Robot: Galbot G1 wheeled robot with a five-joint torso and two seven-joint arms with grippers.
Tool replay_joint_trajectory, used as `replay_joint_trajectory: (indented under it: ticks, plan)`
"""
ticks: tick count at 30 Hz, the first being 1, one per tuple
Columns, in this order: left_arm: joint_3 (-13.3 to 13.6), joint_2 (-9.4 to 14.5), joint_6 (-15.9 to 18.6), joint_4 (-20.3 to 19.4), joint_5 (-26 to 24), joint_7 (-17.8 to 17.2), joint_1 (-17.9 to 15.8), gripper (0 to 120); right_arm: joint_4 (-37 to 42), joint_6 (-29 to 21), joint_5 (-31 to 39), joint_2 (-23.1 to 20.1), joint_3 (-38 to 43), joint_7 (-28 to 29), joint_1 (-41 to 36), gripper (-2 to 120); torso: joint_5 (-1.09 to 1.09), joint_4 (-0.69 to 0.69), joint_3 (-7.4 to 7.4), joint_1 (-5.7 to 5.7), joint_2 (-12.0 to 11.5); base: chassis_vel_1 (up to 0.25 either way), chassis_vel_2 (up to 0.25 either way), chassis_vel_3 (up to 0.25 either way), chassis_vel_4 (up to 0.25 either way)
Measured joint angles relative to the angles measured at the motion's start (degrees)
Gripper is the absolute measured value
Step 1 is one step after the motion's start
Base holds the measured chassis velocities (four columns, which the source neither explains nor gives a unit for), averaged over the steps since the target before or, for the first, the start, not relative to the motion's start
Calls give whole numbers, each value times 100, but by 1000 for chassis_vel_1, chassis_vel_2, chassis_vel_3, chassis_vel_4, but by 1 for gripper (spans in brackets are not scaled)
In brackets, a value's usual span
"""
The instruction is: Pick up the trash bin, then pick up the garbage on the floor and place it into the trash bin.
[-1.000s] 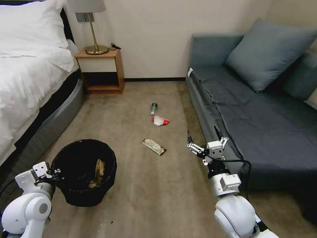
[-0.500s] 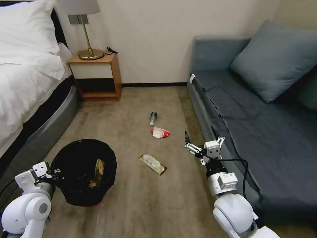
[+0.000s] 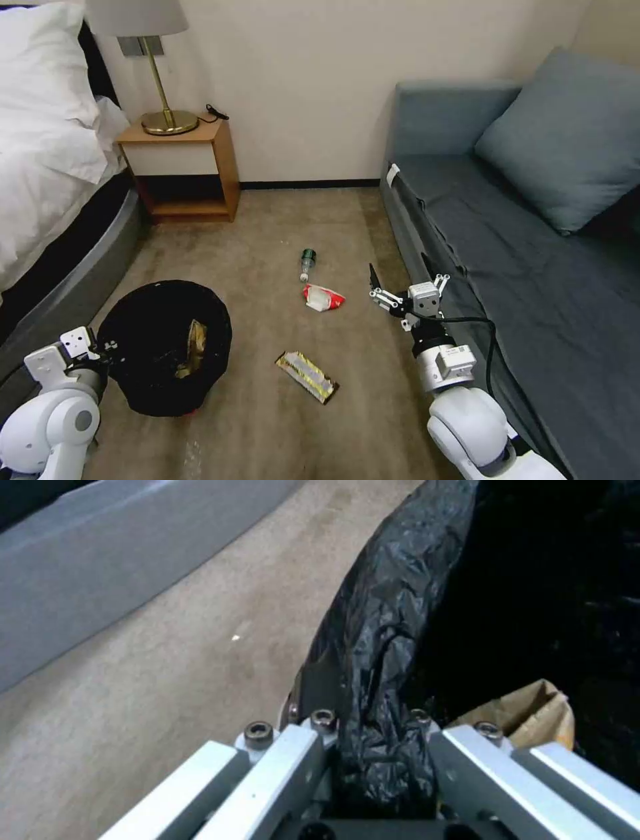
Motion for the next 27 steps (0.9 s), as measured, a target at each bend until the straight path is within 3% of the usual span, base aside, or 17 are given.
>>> replay_joint_trajectory:
  ticks: [7,10,11,14,16,19,27]
  plan:
    - [4,6,0,5,3,1,1,3,-137,-53,219,-148,-222,-221,291,100,1,0,1,0,0,-106,112,92,-95]
    - [6,44,0,0,7,-4,25,3,-173,-489,1321,-465,-624,-502,726,100,1,0,0,0,0,0,0,0,0]
    - [6,44,0,0,7,-4,25,3,-173,-489,1321,-465,-624,-502,726,100,1,0,0,0,0,0,0,0,0]
    - [7,42,0,-10,30,-3,45,3,-411,-951,2739,-790,-1401,-822,1500,100,0,0,-1,0,0,0,0,0,0]
    - [4,29,0,-15,47,-5,56,3,-566,-1024,3032,-846,-1678,-913,1734,100,0,-1,0,0,0,0,0,0,0]
    - [4,-40,0,-52,136,-6,131,3,-1440,-1194,3843,-869,-2662,-1150,2653,100,0,1,0,0,-1,0,0,0,0]
    - [-41,-95,-6,-202,244,-4,305,3,-2976,-1267,4354,-696,-3877,-1625,3704,100,1,0,0,0,-1,0,0,0,0]
